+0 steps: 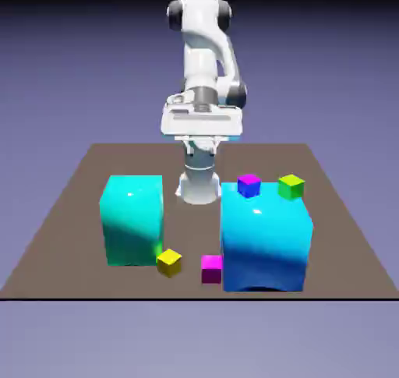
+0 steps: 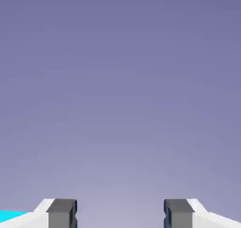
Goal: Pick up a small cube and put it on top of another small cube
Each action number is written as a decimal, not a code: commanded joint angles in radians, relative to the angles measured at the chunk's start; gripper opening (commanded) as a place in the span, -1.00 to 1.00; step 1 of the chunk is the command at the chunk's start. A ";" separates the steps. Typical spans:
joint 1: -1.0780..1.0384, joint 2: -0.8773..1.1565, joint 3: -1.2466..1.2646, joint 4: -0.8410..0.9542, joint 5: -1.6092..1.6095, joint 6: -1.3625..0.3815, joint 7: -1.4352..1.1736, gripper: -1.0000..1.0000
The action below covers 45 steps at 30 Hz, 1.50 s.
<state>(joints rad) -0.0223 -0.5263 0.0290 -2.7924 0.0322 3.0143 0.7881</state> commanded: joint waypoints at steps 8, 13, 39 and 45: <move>-0.228 0.290 0.193 0.117 0.214 -0.151 0.312 0.00; -0.370 0.471 0.313 0.190 0.348 -0.245 0.507 0.00; -0.651 0.837 0.568 0.346 0.609 -0.447 0.910 -1.00; -0.546 0.912 0.475 0.469 0.348 -0.429 0.836 -1.00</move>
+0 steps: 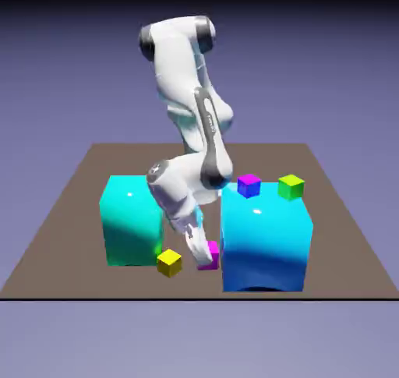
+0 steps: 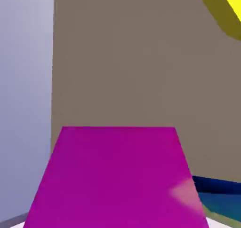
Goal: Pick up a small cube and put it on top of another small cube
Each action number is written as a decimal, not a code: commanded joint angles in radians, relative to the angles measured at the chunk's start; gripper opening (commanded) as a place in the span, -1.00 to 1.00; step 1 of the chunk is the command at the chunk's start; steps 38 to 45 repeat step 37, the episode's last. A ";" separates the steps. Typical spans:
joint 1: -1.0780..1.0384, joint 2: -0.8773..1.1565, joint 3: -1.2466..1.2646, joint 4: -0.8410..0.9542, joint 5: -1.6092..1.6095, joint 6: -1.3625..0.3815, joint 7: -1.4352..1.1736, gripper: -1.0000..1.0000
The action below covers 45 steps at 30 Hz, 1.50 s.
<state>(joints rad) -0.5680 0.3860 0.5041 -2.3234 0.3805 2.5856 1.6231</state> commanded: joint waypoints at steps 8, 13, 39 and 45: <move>0.265 -0.015 -0.059 0.253 -0.242 -0.136 -0.264 -1.00; 0.350 -0.192 -0.015 0.277 -0.138 -0.330 -0.243 -1.00; 0.303 -0.668 0.120 -0.048 0.359 -0.614 0.290 1.00; 0.303 -0.668 0.120 -0.048 0.359 -0.614 0.290 1.00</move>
